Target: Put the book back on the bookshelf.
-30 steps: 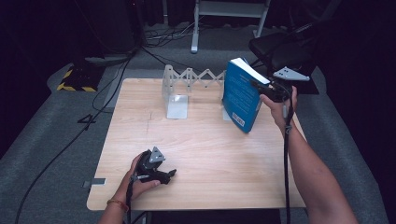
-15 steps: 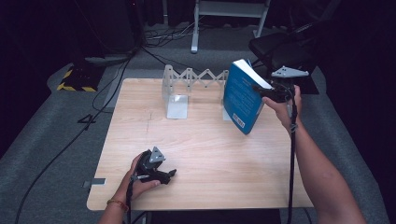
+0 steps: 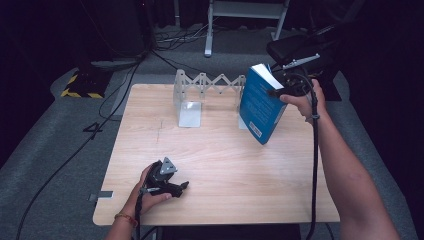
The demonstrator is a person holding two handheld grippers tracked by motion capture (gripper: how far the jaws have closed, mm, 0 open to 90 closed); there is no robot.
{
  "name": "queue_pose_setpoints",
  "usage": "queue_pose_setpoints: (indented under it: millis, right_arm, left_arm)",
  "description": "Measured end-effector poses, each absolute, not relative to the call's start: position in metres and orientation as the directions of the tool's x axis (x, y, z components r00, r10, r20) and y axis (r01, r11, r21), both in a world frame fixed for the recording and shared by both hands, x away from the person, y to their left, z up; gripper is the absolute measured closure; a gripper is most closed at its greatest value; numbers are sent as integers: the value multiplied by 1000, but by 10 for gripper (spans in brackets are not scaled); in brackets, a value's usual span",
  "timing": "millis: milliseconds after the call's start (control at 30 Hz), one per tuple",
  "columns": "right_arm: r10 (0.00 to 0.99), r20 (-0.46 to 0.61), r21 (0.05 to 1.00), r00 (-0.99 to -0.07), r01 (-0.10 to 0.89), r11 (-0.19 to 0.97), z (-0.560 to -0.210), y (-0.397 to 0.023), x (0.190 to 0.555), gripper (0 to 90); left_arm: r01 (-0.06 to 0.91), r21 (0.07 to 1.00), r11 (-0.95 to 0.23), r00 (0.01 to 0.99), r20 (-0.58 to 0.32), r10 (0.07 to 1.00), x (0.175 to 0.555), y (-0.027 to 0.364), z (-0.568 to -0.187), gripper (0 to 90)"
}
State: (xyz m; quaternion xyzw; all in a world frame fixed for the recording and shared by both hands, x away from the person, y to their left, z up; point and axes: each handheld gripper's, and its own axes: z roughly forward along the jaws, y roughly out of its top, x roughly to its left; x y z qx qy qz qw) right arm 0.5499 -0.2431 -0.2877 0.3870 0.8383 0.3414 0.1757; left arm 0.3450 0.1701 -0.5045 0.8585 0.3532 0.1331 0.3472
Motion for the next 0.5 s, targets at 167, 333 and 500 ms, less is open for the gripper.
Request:
queue_pose_setpoints:
  millis: [167,333,500]
  right_arm:
    - [753,9,655,-658,573,493,-279,-241,562,539]
    - [732,37,584,-680,609,536,-276,-233,576,525]
    - [732,-4,561,-681,604,565,-275,-225,580,520]
  left_arm:
    - [514,690,-510,715,-17,699,345,170,-505,149]
    - [514,690,-509,715,-17,699,345,170,-505,149]
    - [510,690,-514,720,-16,694,345,170,-504,148]
